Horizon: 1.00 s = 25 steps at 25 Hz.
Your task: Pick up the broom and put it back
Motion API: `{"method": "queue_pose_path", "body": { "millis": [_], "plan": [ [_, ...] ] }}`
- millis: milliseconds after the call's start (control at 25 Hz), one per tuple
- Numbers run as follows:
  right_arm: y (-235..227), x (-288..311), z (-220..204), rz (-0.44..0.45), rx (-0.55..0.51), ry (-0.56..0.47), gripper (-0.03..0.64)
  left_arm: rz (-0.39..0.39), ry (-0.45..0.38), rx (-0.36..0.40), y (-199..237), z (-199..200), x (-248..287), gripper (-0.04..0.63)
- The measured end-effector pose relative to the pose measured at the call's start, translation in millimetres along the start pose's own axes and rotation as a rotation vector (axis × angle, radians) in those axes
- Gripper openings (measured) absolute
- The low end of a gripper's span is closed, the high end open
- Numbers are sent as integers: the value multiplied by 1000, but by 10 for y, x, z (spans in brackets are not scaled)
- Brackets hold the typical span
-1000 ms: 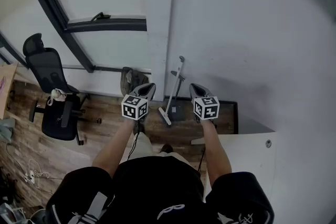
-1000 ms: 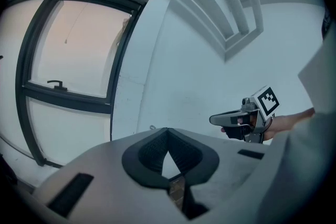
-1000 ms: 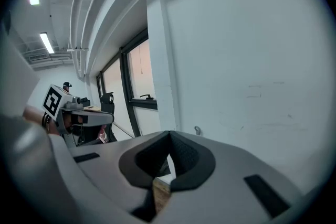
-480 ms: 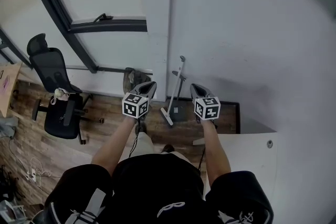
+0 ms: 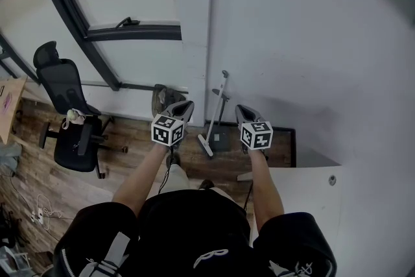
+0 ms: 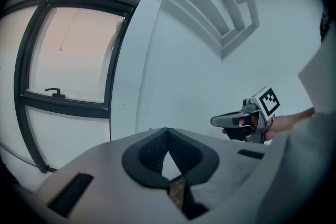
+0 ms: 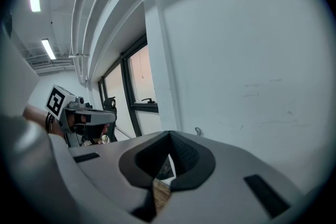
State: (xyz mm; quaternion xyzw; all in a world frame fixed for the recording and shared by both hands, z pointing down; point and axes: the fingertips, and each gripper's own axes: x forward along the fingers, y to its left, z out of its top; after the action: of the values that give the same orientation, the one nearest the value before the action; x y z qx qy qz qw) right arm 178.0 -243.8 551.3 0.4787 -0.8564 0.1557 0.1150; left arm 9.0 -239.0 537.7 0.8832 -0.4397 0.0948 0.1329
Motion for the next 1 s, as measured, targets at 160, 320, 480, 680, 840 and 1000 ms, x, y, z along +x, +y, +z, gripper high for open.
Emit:
{"method": "queue_pose_path", "body": {
  "millis": [160, 320, 480, 680, 840, 1000],
  "plan": [
    [16, 8, -23, 19, 0, 1, 25, -5, -11, -12, 12, -3, 0, 17],
    [32, 3, -31, 19, 0, 5, 25, 4, -9, -16, 44, -17, -18, 17],
    [31, 15, -54, 18, 1, 6, 23, 18, -5, -25, 82, -69, -28, 17],
    [22, -2, -53, 21, 0, 3, 25, 27, -7, -29, 94, -84, -64, 17],
    [31, 1, -68, 19, 0, 6, 25, 31, -12, -33, 120, -80, -93, 17],
    [27, -3, -83, 21, -1, 8, 25, 36, -14, -40, 121, -98, -103, 17]
  ]
}}
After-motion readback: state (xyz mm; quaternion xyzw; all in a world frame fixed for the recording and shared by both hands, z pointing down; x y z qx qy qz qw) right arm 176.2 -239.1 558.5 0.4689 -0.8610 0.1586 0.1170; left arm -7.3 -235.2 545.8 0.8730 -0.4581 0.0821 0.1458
